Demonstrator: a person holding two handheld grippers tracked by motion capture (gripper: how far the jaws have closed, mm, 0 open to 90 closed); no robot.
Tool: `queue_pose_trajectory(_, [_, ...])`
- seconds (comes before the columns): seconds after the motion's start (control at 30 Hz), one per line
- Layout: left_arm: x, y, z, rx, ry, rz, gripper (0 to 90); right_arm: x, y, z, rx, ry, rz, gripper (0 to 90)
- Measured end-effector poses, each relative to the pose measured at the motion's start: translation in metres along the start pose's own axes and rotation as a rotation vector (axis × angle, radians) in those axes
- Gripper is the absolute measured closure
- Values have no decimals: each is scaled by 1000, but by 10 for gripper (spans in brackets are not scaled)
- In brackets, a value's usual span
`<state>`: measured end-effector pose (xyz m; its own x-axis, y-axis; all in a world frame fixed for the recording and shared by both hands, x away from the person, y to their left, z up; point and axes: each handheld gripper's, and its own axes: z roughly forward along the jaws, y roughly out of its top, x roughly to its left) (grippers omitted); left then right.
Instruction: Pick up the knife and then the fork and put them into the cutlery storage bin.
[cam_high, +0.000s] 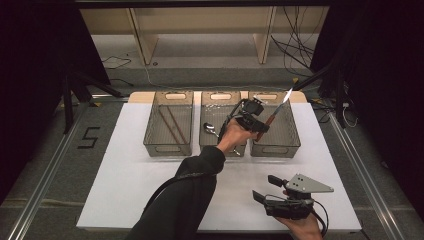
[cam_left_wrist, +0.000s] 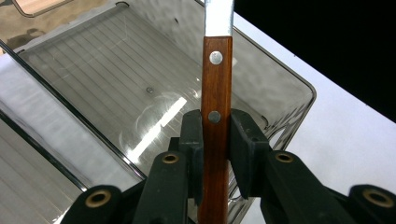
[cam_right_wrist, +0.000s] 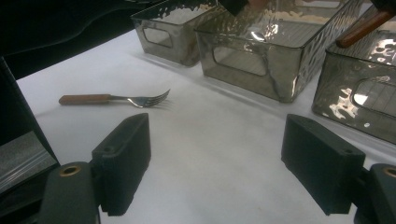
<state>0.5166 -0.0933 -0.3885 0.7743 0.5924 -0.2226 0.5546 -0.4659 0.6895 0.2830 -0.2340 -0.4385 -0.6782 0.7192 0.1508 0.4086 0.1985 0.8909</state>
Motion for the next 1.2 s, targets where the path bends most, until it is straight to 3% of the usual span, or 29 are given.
queue_pose_trajectory(0.47, [1, -4, 11, 39, 28, -22, 751, 0, 0, 0, 3, 4, 2, 247])
queue_pose_trajectory(0.57, [2, -6, 14, 33, 38, -47, 739, 0, 0, 1, 5, 7, 2, 247])
queue_pose_trajectory(0.67, [3, -4, 13, 26, 36, -67, 579, 0, 0, 0, 5, 8, 2, 247])
queue_pose_trajectory(0.83, [4, -1, 0, 19, 34, -66, 447, 0, 0, 1, 5, 8, 3, 247])
queue_pose_trajectory(0.93, [4, -1, -12, 27, 32, -45, 388, 0, 0, 1, 6, 8, 3, 247])
queue_pose_trajectory(1.2, [10, -11, -58, 18, 42, -4, 261, 0, 0, 1, 8, 0, 6, 247])
